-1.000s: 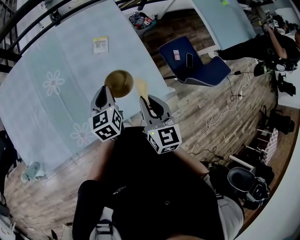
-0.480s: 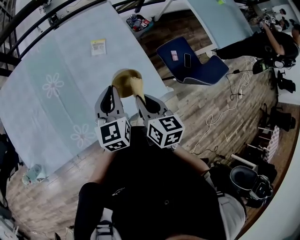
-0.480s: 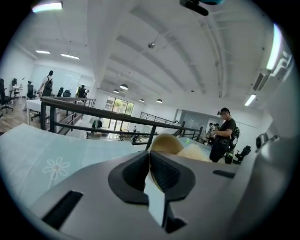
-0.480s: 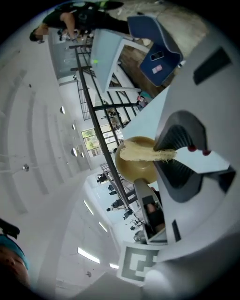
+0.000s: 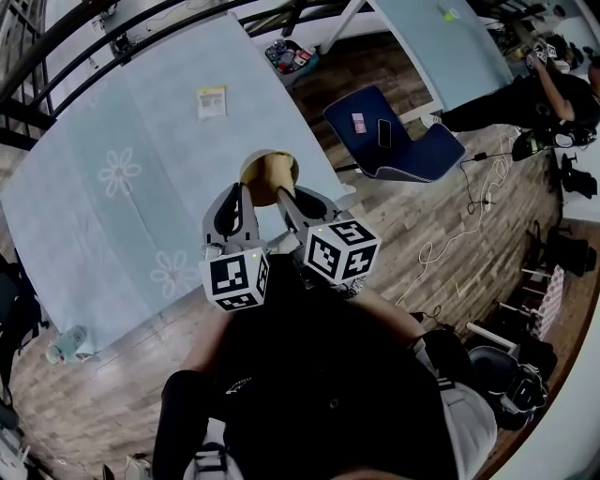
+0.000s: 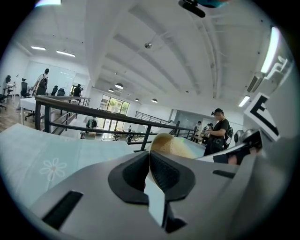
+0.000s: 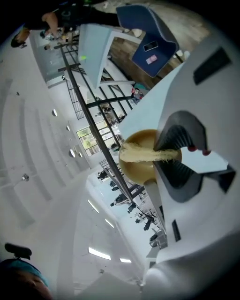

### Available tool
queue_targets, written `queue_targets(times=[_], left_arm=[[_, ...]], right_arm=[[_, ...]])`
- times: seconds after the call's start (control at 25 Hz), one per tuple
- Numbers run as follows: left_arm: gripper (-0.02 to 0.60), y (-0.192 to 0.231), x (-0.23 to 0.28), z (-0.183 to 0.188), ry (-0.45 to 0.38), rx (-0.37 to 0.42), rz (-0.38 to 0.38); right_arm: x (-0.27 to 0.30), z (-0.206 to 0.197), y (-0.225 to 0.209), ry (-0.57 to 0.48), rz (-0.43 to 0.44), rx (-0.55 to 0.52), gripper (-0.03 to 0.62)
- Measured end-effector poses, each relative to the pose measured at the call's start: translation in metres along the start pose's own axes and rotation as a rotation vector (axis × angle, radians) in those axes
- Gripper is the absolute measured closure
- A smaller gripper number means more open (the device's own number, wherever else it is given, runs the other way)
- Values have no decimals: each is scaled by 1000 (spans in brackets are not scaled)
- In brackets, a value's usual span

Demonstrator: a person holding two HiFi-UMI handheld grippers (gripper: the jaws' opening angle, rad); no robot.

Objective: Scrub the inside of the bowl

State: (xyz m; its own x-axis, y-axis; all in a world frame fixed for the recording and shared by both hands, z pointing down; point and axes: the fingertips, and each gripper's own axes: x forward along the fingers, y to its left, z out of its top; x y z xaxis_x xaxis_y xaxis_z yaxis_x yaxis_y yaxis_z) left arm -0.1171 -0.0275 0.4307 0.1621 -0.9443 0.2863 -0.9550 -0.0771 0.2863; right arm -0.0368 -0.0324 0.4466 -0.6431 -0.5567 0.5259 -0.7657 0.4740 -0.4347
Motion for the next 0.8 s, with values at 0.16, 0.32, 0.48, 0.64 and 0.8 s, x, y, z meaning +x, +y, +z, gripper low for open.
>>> queue_targets(times=[0.16, 0.32, 0.48, 0.64, 0.8], left_arm=[[560, 4, -2, 3, 3, 1, 0], [560, 4, -2, 3, 14, 18, -18], [561, 4, -3, 2, 26, 28, -19], [561, 5, -2, -5, 72, 48, -15], [561, 7, -1, -10, 105, 51, -12]], right_arm=[[5, 7, 17, 1, 37, -180, 543], [8, -2, 36, 70, 132, -347, 545], [8, -17, 44, 158, 214, -506, 545], [6, -34, 45, 258, 268, -661, 545], [1, -42, 33, 343, 249, -854, 545]])
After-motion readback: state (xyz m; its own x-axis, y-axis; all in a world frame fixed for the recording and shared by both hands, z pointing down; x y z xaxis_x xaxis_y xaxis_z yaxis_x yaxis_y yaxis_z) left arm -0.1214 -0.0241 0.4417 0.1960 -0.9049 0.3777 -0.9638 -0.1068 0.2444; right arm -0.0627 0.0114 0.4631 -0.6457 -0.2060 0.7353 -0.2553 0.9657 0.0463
